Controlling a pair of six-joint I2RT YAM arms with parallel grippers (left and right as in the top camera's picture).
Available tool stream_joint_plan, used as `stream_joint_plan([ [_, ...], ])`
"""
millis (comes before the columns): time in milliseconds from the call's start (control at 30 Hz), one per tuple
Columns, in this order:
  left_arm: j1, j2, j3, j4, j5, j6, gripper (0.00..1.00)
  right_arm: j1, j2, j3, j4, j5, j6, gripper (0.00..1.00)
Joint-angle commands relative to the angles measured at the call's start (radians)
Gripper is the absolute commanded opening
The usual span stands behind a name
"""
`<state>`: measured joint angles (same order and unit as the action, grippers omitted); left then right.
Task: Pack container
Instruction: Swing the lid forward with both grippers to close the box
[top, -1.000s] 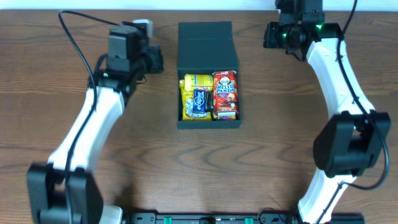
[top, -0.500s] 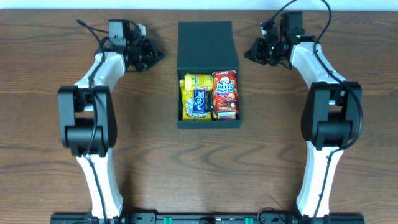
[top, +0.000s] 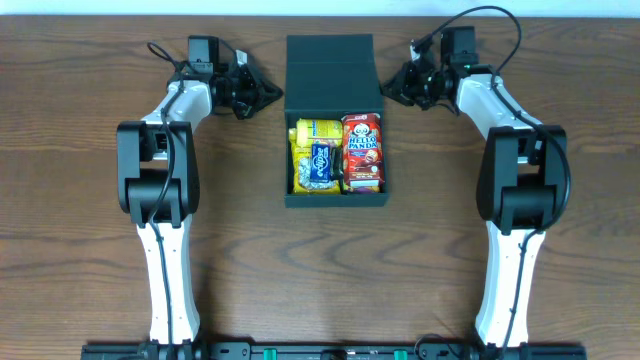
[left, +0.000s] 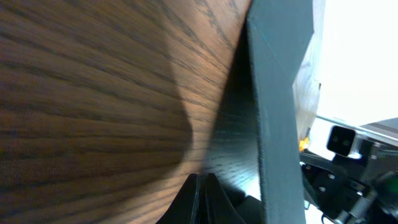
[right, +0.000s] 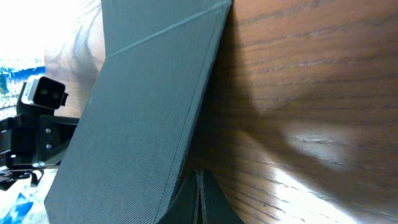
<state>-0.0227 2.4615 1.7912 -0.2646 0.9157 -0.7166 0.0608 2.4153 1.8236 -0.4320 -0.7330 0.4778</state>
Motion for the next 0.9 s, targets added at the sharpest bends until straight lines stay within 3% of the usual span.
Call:
stream_joint_plan([
  [0, -0.002, 0.009, 0.025, 0.002, 0.042, -0.026, 0.06, 0.011, 0.013, 0.0, 0.002, -0.028, 0.024, 0.02],
  [333, -0.024, 0.009, 0.041, 0.083, 0.133, -0.029, 0.06, 0.019, 0.013, 0.0, 0.057, -0.141, 0.023, 0.02],
  [600, -0.021, 0.007, 0.127, 0.083, 0.207, 0.054, 0.06, 0.016, 0.013, 0.0, 0.11, -0.274, -0.039, 0.02],
  [867, -0.021, -0.025, 0.193, 0.082, 0.277, 0.144, 0.06, -0.014, 0.013, 0.0, 0.291, -0.501, -0.06, 0.02],
])
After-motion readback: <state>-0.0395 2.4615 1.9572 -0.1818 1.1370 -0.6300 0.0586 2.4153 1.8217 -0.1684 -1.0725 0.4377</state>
